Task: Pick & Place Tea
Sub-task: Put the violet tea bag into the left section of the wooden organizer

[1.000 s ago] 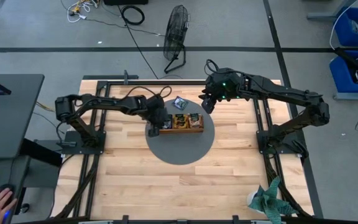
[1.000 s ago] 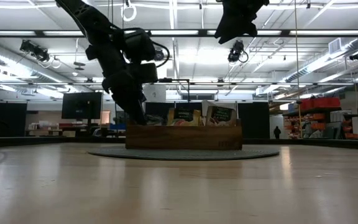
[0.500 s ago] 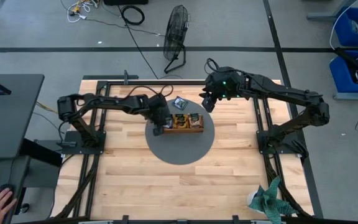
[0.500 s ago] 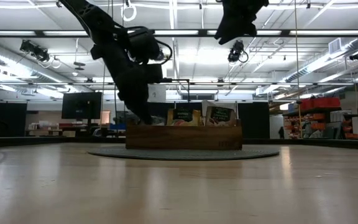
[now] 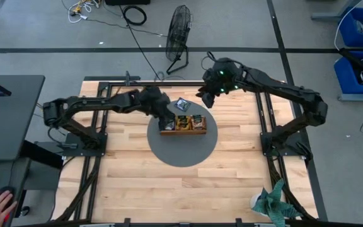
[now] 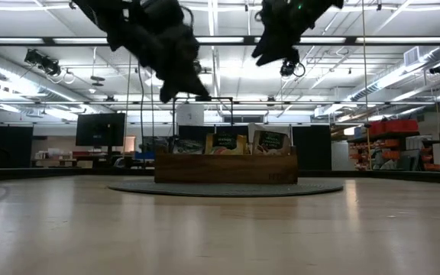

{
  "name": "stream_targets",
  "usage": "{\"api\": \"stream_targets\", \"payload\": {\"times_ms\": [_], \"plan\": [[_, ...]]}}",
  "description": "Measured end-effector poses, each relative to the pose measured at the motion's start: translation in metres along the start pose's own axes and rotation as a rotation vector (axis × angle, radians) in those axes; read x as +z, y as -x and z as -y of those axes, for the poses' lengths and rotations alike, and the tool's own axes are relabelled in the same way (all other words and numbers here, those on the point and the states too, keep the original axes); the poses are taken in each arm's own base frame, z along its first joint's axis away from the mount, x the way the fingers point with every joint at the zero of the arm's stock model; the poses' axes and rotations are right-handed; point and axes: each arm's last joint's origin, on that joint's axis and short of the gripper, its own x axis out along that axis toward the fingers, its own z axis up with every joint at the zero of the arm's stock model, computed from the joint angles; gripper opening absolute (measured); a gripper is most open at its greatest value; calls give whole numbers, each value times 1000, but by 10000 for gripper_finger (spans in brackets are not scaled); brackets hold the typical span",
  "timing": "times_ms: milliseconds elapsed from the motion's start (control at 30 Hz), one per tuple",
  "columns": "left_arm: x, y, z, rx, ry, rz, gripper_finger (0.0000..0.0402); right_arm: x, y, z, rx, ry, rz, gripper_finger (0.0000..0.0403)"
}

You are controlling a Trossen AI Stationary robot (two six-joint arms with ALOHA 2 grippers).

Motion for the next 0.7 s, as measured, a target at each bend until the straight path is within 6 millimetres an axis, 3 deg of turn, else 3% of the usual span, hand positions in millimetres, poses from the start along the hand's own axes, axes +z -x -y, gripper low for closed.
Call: {"api": "stream_targets", "payload": {"times_ms": [167,400,700], "plan": [[24,29,5,-41,65,217,28,-3,-34,30,64,-85,-85,151],[35,64,3,-34,140,334,29,-22,-91,69,160,-217,-237,151],[40,83,1,-31,189,397,30,-44,-142,88,206,-185,-306,140]]}}
